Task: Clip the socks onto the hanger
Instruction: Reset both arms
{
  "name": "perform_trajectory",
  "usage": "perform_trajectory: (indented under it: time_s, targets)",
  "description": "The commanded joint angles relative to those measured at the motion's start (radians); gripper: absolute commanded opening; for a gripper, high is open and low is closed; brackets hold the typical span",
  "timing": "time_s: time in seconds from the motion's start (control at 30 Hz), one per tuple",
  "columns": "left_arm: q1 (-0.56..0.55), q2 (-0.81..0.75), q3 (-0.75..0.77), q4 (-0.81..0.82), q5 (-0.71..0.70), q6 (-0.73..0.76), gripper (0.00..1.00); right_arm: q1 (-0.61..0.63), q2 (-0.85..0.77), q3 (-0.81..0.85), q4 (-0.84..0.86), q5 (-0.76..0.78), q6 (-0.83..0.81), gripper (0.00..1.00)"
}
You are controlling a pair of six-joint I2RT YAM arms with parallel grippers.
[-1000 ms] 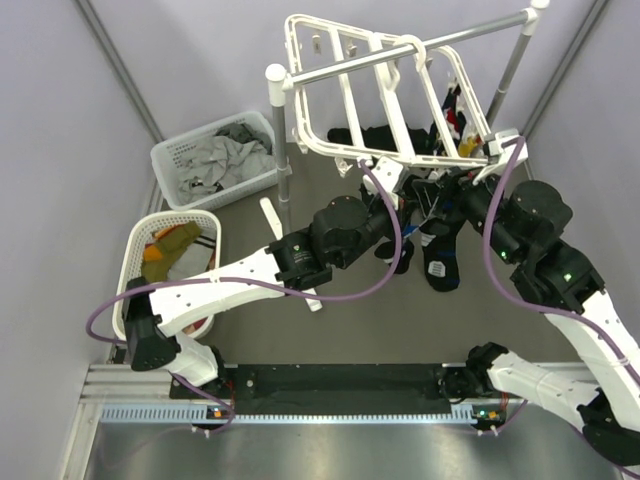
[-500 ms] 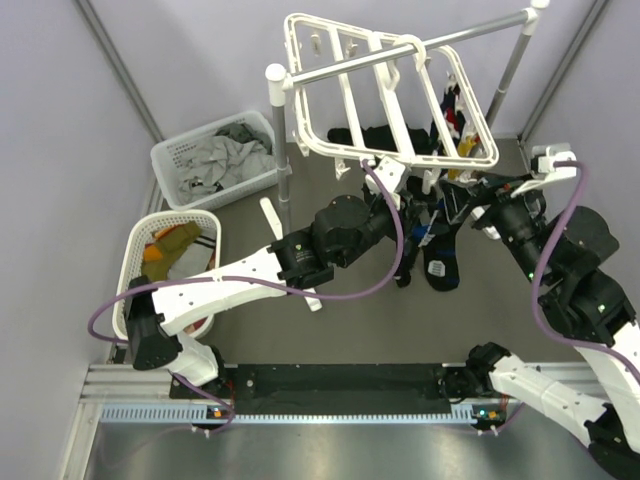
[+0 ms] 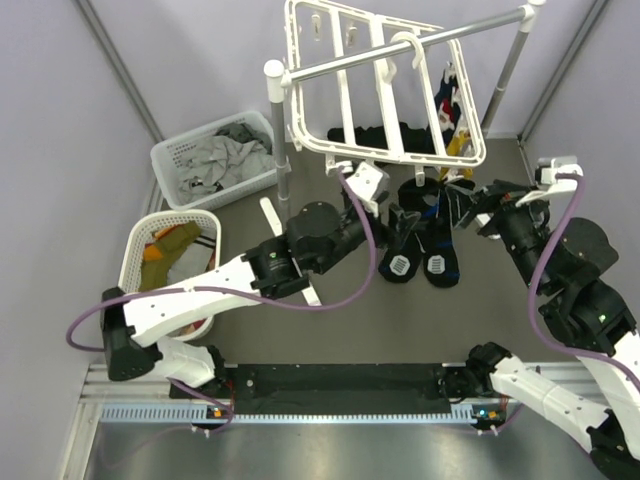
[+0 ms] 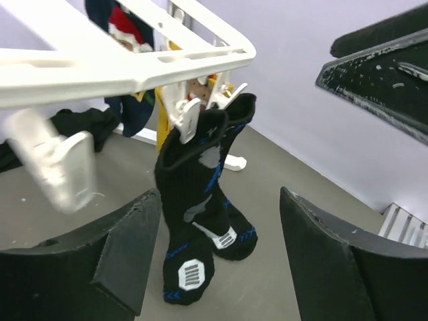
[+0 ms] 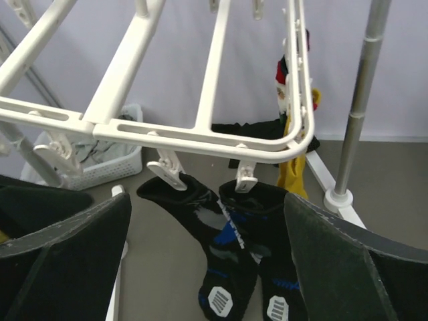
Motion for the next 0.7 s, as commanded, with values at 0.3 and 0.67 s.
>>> perform_trajectory:
  time_s: [0.3, 0.67]
  targets:
    - [0.01, -0.466, -0.225, -0.26, -0.32, -0.012, 0.84, 0.006, -0.212, -0.139, -0.027, 0.314, -0.032, 0.99]
    - [0.013, -0.799, -0.412, -0.404, -0.639, 0.031, 0.95, 0.004, -0.416, -0.299, -0.067, 0.42, -0.023, 0.99]
